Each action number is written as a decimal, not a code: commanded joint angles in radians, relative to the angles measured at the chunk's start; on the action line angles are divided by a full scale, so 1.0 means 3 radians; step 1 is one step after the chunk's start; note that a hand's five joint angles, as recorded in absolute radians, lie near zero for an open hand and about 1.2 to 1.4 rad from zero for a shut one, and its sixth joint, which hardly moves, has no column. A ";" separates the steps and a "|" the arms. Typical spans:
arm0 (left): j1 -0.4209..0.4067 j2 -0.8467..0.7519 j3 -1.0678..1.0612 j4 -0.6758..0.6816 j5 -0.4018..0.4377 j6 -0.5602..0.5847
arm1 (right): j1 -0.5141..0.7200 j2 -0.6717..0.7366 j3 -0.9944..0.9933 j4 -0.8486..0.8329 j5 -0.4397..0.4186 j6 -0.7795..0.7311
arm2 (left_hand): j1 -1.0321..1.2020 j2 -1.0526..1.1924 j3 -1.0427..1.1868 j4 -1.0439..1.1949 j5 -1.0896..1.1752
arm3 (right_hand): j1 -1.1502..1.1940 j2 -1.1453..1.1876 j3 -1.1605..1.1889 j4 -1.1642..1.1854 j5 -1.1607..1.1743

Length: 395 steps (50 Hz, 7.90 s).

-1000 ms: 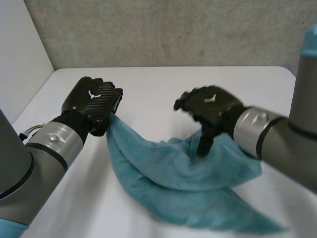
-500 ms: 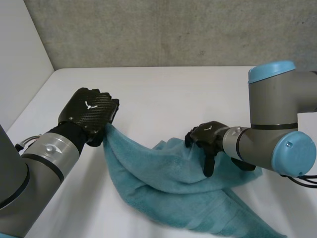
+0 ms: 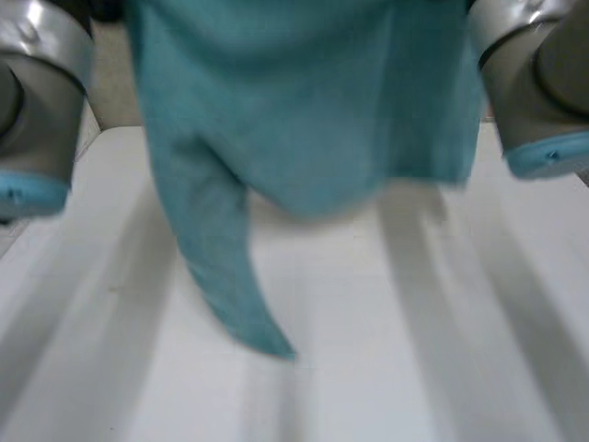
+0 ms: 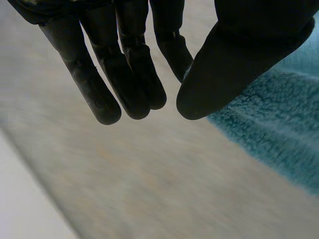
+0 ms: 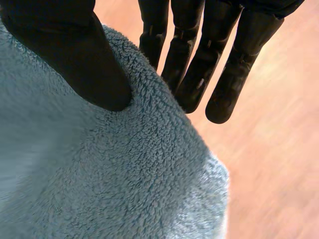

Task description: Fold the laundry

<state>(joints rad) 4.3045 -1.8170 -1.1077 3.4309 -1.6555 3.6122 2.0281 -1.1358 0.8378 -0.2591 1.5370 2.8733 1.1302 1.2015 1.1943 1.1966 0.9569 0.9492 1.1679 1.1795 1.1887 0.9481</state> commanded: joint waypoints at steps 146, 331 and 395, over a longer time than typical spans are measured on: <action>0.1018 -0.0380 -0.0679 -0.0443 0.0488 0.0262 | -0.1126 -0.0141 0.0783 0.1779 -0.0369 -0.1377 | 0.0887 0.0649 0.0673 0.0665 0.0883 | 0.1490 0.0761 0.0722 0.0692 0.0912; 0.0823 -0.0156 -0.2255 0.0212 0.0446 -0.0879 | -0.1995 0.0702 0.2198 0.0357 -0.1176 -0.0727 | -0.3134 -0.3372 -0.3348 -0.3355 -0.3138 | 0.0962 0.0232 0.0194 0.0163 0.0384; 0.0828 -0.0100 -0.2306 0.0212 0.0441 -0.0873 | 0.1436 0.1905 -0.0067 0.0342 -0.0465 -0.0988 | -0.3144 -0.3381 -0.3357 -0.3365 -0.3148 | -0.1617 -0.2346 -0.2385 -0.2415 -0.2195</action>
<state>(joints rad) 4.5583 -1.8453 -1.7994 3.4946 -1.5257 3.3503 2.4695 -0.5363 0.8003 -0.2132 1.3824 2.5674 0.2047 0.2065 0.2164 0.2073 0.0471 0.9101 1.1011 1.1052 1.1075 0.9147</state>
